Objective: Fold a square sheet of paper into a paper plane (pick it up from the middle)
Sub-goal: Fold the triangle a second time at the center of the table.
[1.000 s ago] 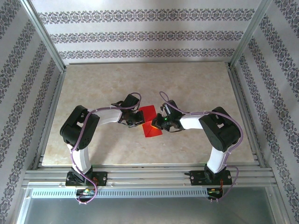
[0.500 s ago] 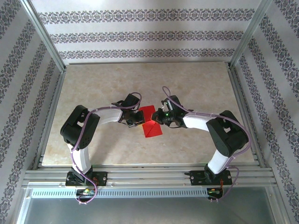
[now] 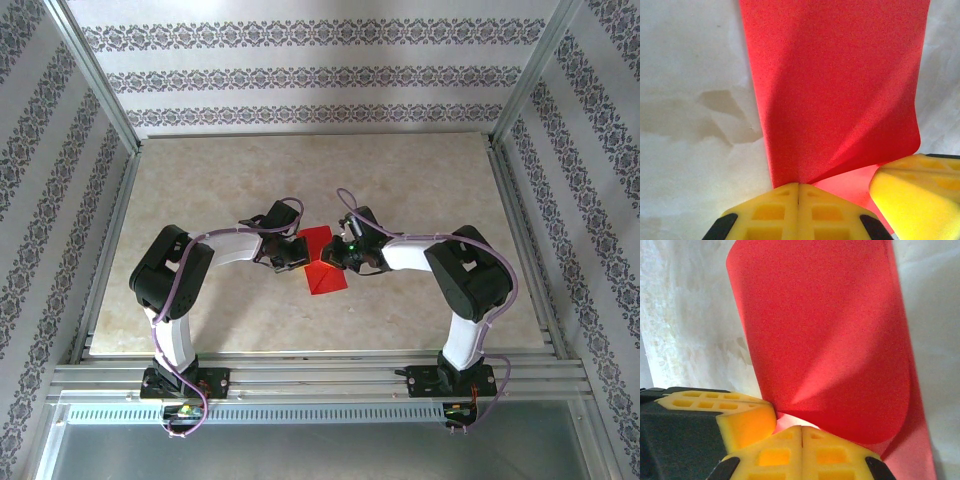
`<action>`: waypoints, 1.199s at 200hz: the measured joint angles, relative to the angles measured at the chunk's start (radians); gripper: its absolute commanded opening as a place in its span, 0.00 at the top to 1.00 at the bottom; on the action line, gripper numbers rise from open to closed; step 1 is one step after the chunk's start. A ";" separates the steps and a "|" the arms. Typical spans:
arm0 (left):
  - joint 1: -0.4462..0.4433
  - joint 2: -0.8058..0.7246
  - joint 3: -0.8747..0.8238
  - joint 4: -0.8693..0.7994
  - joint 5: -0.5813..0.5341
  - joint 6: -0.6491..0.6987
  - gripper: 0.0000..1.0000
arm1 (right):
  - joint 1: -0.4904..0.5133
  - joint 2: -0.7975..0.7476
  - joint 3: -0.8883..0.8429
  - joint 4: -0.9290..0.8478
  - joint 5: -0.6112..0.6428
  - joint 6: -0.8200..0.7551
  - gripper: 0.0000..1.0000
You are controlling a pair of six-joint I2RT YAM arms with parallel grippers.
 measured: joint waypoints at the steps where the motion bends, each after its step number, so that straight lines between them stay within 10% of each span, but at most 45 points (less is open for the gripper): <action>1: 0.000 0.000 0.000 0.000 0.000 0.000 1.00 | -0.001 0.000 0.000 0.000 0.000 0.000 1.00; 130: 0.000 0.010 0.021 -0.026 0.000 0.043 1.00 | -0.073 -0.201 -0.101 -0.025 0.138 -0.005 1.00; 240: 0.000 0.067 0.122 -0.125 0.000 0.213 1.00 | -0.020 -0.018 -0.045 0.010 0.081 0.111 1.00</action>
